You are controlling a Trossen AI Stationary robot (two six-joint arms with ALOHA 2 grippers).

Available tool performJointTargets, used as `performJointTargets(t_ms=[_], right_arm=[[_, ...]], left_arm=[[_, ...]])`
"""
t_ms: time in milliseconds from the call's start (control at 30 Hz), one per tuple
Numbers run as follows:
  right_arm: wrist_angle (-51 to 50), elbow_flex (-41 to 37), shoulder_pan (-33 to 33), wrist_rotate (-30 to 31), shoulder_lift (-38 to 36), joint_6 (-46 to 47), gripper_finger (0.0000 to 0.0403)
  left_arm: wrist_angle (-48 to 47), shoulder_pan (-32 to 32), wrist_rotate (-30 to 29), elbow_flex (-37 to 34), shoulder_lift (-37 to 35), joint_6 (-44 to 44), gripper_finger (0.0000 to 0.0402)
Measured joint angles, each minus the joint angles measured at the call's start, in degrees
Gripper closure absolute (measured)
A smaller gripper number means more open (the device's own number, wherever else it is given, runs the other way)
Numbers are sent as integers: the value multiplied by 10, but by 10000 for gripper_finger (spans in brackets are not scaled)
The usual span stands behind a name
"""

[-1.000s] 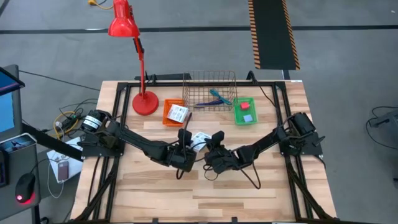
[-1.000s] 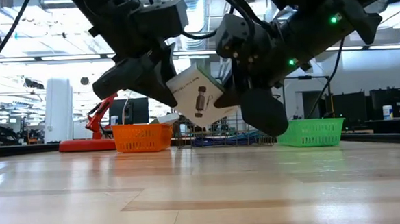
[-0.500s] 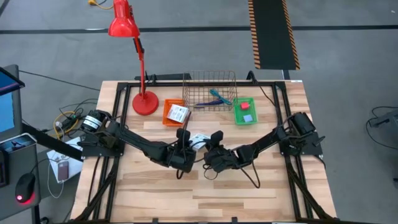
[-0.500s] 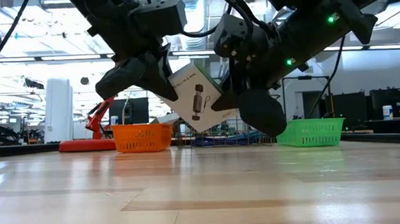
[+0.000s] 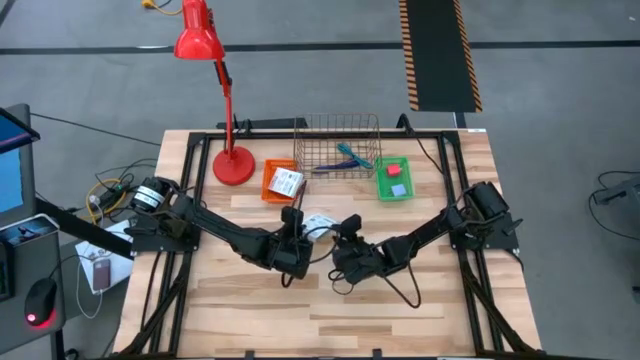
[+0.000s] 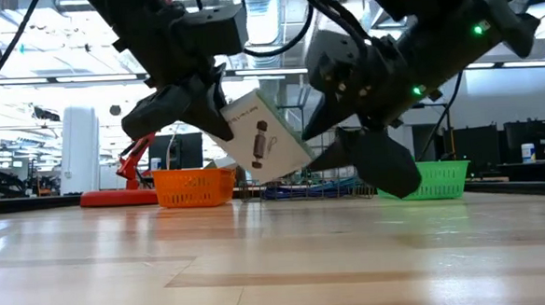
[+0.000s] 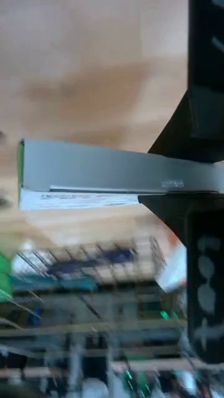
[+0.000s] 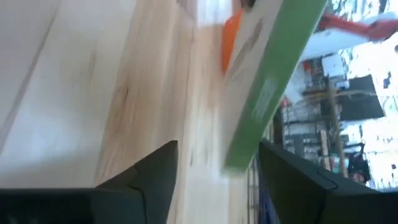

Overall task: Pick and place items into bin
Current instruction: Put the card reader box into the orange bin

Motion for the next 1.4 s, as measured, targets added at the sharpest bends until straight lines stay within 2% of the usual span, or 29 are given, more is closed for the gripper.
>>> performJointTargets(t_ms=[133,400,700,1133,1233,1400], right_arm=[[-52,-1,4,12,0,48,170],[-100,-1,-4,25,0,131,172],[-101,-1,-23,25,0,167,182],[-98,-1,-31,24,0,171,186],[-98,-1,-31,24,0,171,186],[-98,-1,-31,24,0,170,187]], left_arm=[[-57,-1,-42,16,0,-27,374],[-218,-10,-137,75,0,-108,374],[-378,6,-217,71,0,-316,374],[-370,17,-283,-41,0,-545,367],[-360,25,-278,-59,0,-585,374],[-311,47,-241,-71,0,-585,364]])
